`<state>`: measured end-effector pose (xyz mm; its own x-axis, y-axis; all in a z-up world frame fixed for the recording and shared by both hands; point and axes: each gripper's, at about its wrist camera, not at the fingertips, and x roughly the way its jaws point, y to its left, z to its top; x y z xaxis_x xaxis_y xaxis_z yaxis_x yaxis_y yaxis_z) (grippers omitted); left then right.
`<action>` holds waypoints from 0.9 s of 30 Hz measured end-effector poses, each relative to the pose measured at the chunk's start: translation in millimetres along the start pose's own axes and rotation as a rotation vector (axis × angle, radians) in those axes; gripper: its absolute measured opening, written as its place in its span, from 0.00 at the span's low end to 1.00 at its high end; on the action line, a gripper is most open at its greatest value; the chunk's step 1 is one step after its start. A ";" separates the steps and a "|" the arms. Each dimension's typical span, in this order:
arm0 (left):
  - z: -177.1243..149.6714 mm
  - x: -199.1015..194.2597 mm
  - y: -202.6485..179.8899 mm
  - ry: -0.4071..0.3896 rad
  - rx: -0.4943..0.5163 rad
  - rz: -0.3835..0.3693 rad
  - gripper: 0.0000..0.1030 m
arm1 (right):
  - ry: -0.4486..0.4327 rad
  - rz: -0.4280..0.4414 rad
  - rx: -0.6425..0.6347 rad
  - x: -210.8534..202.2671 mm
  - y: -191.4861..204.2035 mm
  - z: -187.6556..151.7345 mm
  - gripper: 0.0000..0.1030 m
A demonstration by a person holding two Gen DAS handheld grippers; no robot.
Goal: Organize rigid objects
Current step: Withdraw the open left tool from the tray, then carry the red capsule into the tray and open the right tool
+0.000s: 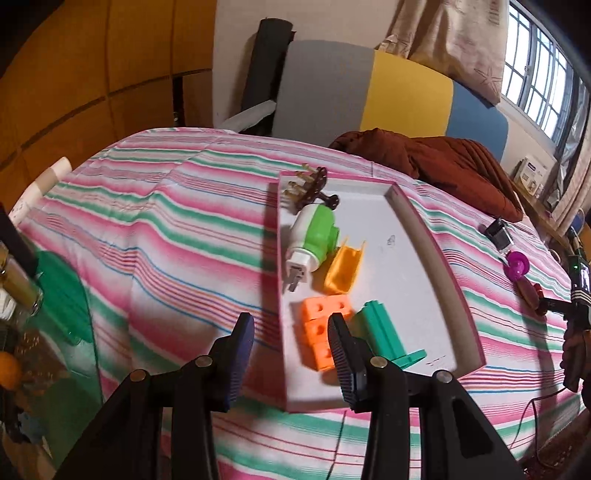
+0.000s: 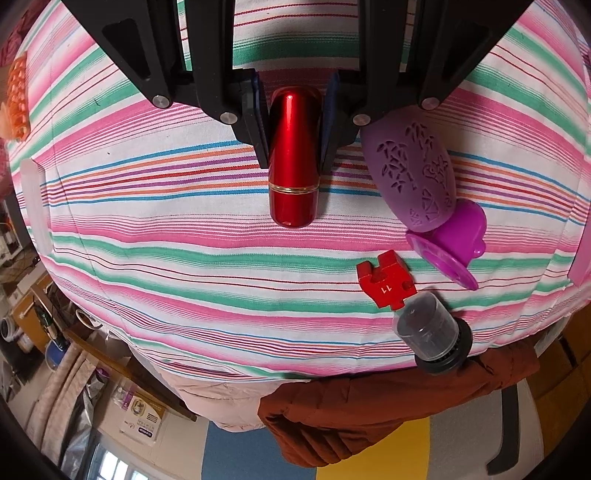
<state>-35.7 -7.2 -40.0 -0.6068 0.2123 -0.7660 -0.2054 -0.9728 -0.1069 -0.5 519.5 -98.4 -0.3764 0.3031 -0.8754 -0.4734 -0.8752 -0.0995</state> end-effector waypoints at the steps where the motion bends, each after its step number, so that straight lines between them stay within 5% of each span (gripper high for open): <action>1: -0.7 -0.2 0.5 0.000 0.001 0.000 0.40 | 0.001 -0.003 -0.003 0.0 0.6 -0.3 0.24; 14: -2.5 -8.3 -3.4 -0.013 0.016 -0.011 0.40 | 0.039 0.017 0.107 -5.1 -4.5 2.5 0.24; 27: -6.1 -11.4 -11.0 -0.009 0.034 -0.037 0.40 | -0.105 0.057 0.016 -58.4 34.5 -2.8 0.24</action>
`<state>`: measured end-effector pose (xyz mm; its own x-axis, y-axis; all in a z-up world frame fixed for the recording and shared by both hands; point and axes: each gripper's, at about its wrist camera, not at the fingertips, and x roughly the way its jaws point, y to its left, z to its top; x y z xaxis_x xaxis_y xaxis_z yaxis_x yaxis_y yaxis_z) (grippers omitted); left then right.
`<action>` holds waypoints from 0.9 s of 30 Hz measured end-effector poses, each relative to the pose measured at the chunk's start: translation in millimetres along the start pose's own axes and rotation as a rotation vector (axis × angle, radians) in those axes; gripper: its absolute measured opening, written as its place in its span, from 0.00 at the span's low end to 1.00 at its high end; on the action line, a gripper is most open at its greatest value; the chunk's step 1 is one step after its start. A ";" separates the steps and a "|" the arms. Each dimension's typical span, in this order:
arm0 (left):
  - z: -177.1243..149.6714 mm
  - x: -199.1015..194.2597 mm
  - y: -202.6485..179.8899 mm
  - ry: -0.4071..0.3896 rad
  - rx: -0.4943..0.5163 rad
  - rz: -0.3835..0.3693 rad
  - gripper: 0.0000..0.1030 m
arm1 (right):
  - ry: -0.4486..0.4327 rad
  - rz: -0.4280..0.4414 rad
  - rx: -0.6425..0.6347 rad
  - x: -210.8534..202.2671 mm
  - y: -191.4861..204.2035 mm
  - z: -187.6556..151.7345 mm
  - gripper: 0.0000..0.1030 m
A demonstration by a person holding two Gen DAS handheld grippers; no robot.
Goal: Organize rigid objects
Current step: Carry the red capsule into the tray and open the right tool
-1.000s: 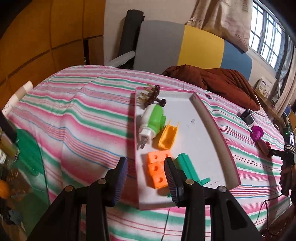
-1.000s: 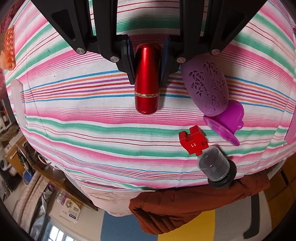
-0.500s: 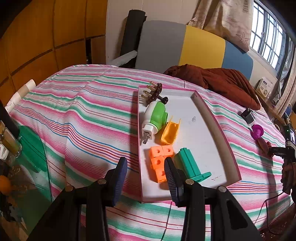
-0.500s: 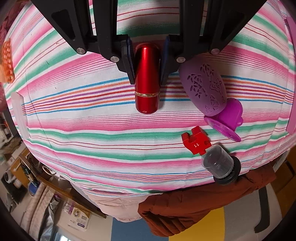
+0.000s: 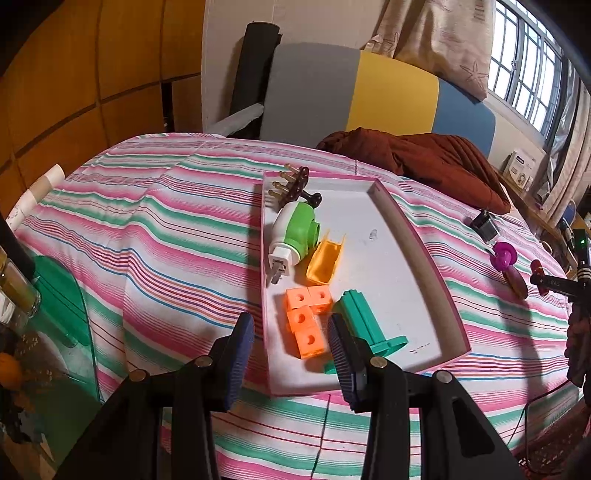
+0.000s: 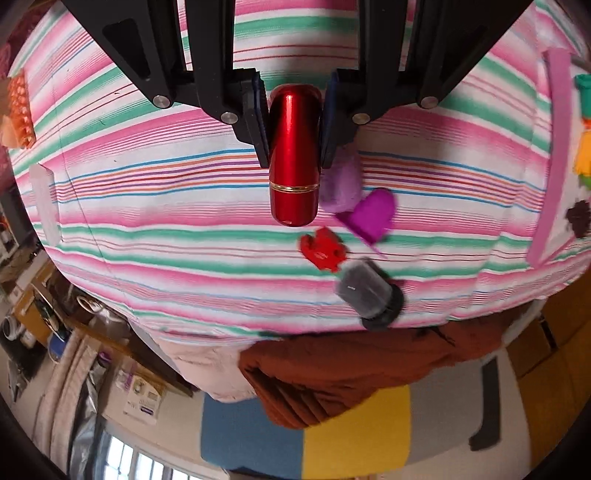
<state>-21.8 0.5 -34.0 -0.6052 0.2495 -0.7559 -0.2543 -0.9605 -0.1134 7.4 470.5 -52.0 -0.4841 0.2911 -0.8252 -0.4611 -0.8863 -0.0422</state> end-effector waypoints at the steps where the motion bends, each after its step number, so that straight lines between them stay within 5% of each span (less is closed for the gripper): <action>1: 0.0 0.5 0.0 0.002 -0.001 -0.002 0.40 | -0.012 0.021 -0.009 -6.2 6.1 -0.7 0.24; 8: -1.8 6.1 8.3 0.013 -0.029 0.005 0.40 | -0.064 0.250 -0.131 -46.1 79.9 -11.5 0.24; 16: -5.8 7.4 25.5 0.012 -0.066 0.028 0.40 | -0.064 0.472 -0.351 -69.7 217.1 -42.5 0.24; 25: -6.7 10.5 27.1 0.018 -0.073 0.026 0.40 | 0.072 0.429 -0.514 -36.4 285.2 -87.6 0.24; 27: -7.5 11.6 24.6 0.023 -0.065 0.027 0.40 | 0.044 0.410 -0.543 -40.1 287.2 -94.6 0.25</action>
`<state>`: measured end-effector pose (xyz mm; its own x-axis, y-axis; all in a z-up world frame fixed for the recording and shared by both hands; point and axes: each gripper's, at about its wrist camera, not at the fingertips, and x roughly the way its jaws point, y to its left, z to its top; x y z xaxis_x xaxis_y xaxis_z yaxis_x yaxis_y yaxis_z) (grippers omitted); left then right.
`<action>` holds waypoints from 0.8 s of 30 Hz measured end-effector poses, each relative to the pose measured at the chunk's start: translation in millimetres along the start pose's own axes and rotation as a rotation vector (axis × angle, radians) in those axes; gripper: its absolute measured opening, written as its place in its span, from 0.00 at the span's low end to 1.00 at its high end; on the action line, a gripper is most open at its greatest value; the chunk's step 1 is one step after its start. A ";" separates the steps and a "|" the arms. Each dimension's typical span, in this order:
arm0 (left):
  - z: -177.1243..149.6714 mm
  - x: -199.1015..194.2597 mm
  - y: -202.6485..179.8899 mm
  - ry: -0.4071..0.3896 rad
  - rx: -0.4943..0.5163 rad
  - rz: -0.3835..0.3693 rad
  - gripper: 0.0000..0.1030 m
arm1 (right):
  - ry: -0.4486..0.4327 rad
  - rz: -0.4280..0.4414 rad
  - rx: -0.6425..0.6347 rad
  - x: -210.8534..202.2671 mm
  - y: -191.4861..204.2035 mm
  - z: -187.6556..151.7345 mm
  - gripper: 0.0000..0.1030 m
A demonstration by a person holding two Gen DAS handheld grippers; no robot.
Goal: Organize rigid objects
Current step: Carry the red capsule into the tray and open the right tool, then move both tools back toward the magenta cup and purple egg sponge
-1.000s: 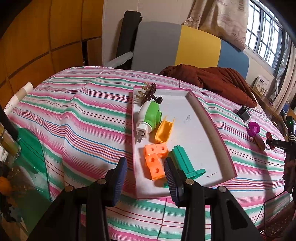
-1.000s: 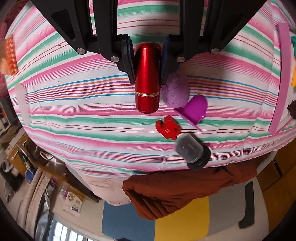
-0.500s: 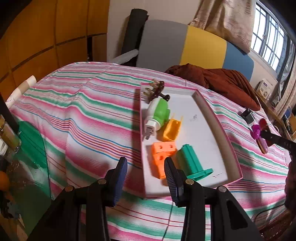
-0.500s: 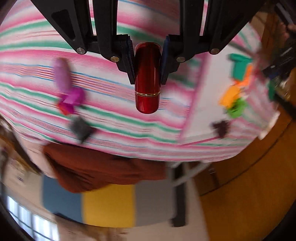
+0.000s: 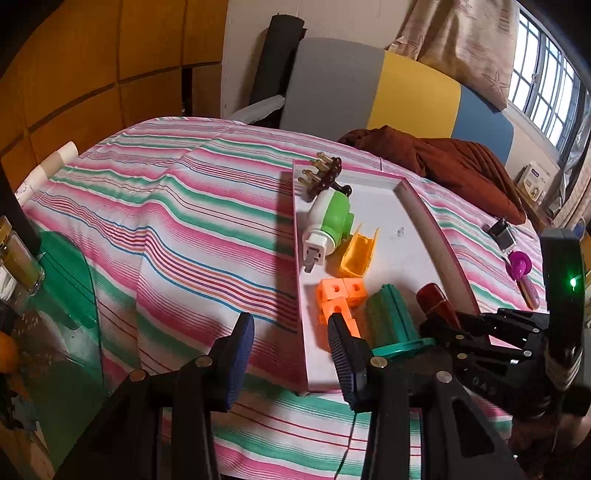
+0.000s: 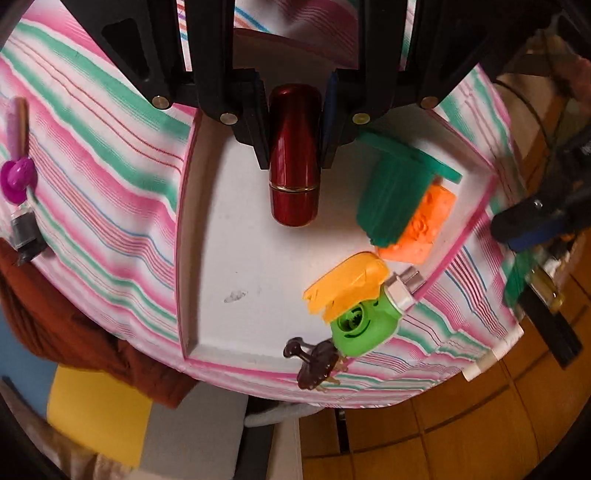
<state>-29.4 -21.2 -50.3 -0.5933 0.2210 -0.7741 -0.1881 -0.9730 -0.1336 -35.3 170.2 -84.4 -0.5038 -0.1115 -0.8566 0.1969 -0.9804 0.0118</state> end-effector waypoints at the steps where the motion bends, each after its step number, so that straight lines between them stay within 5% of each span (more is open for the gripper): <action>1: -0.3 0.6 -0.7 0.003 0.001 0.000 0.40 | 0.003 -0.003 -0.011 0.7 2.3 -0.7 0.26; 10: -0.3 0.5 -6.0 0.004 0.013 0.006 0.40 | -0.048 0.093 0.016 -18.8 4.6 -1.1 0.29; 14: -0.1 1.0 -7.4 0.006 0.012 0.005 0.40 | -0.135 0.121 0.053 -45.7 -8.5 2.8 0.47; 24: 5.4 -6.7 -17.1 -0.022 0.052 -0.016 0.40 | -0.225 -0.026 0.084 -88.7 -75.4 -1.4 0.54</action>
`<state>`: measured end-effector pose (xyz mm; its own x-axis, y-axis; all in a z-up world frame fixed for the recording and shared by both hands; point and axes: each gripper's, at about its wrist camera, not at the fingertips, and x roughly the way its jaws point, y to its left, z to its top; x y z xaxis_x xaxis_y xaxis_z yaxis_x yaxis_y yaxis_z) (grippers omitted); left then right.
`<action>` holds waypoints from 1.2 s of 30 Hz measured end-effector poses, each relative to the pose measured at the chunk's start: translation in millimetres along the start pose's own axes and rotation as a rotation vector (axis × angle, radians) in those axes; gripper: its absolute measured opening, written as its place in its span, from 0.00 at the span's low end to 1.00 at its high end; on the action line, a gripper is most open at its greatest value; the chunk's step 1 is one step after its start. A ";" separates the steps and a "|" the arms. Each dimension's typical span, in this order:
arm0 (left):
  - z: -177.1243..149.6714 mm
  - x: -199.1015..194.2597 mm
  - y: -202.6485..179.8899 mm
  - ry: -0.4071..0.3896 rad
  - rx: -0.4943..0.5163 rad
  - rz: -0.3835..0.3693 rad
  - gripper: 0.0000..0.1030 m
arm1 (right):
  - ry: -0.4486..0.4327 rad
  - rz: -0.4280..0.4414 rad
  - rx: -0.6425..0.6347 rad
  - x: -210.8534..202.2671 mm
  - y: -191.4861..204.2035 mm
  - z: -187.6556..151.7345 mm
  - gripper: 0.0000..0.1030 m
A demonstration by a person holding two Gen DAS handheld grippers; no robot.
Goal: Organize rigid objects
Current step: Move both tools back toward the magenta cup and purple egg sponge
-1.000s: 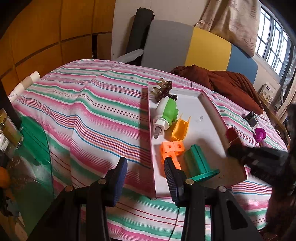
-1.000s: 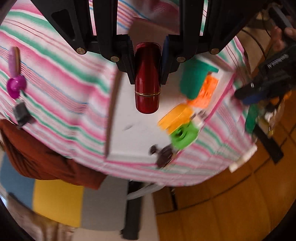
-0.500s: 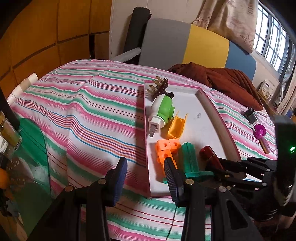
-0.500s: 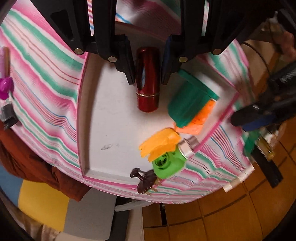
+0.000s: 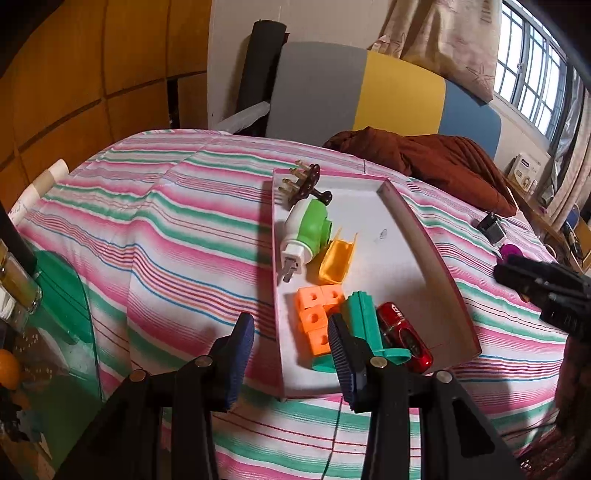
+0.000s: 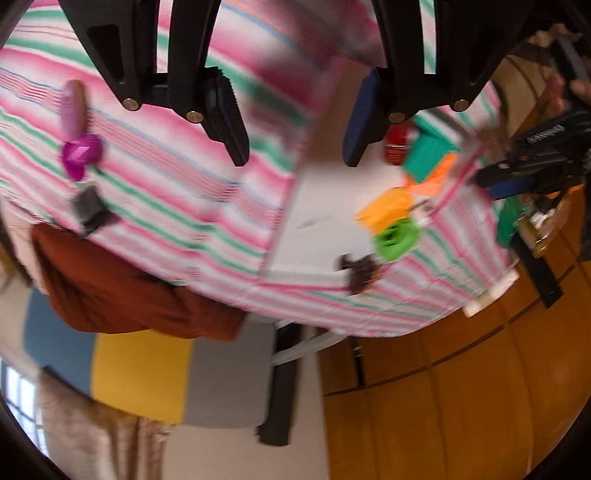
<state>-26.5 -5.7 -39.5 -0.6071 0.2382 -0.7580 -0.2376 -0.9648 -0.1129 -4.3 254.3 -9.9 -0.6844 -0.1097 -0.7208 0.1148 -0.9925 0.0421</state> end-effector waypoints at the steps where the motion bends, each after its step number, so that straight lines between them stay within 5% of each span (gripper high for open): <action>1: 0.7 -0.2 -1.5 0.000 0.004 -0.003 0.40 | -0.006 -0.029 0.020 -4.4 -15.6 -1.1 0.54; 11: 7.6 -7.5 -21.4 -0.015 0.044 -0.028 0.40 | -0.041 -0.366 0.277 -40.3 -169.1 -22.2 0.69; 17: 15.6 -9.7 -55.3 0.003 0.108 -0.109 0.40 | 0.006 -0.567 0.727 -49.4 -273.4 -73.3 0.68; 21: 22.0 -11.5 -86.7 0.001 0.151 -0.182 0.40 | 0.047 -0.552 0.865 -50.7 -295.9 -87.8 0.68; 24: 26.2 -11.1 -111.6 0.005 0.190 -0.237 0.40 | 0.073 -0.562 0.850 -47.2 -294.3 -87.6 0.69; 36: 20.8 9.7 -195.5 0.068 0.375 -0.275 0.40 | 0.115 -0.520 0.871 -39.2 -292.5 -93.2 0.71</action>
<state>-1.6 187.6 -11.5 -0.4357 0.4593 -0.7741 -0.6476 -0.7573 -0.0848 56.0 553.9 -58.5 -0.4217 0.3065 -0.8533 -0.7719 -0.6151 0.1605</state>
